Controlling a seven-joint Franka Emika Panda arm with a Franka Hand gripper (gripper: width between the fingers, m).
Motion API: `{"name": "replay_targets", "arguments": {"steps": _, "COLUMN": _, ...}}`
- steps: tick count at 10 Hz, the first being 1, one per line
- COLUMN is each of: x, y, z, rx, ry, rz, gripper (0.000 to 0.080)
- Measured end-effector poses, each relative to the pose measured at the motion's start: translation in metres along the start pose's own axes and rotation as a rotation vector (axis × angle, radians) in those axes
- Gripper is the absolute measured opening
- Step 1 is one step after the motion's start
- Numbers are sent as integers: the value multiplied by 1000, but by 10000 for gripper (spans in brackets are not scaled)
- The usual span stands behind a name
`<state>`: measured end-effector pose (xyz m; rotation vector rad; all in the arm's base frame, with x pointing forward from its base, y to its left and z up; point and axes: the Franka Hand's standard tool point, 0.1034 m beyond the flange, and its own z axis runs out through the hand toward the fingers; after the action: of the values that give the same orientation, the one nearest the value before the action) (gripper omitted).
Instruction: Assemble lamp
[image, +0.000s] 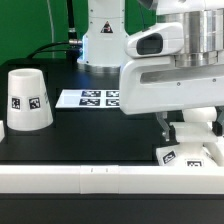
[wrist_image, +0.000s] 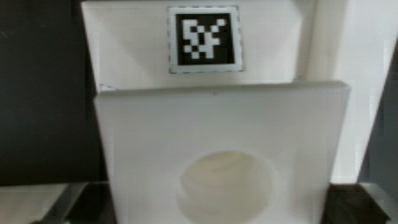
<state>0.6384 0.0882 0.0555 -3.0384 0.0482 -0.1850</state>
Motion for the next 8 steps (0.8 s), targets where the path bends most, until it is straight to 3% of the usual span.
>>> {"name": "replay_targets", "arguments": {"steps": 1, "x": 0, "y": 0, "z": 0, "rx": 0, "ry": 0, "rz": 0, "gripper": 672}}
{"name": "replay_targets", "arguments": {"steps": 5, "x": -2, "y": -1, "z": -1, "rx": 0, "ry": 1, "rz": 3, "gripper": 698}}
{"name": "replay_targets", "arguments": {"steps": 8, "x": -59, "y": -14, "z": -20, "rx": -12, "ry": -43, "rz": 71, "gripper": 698}}
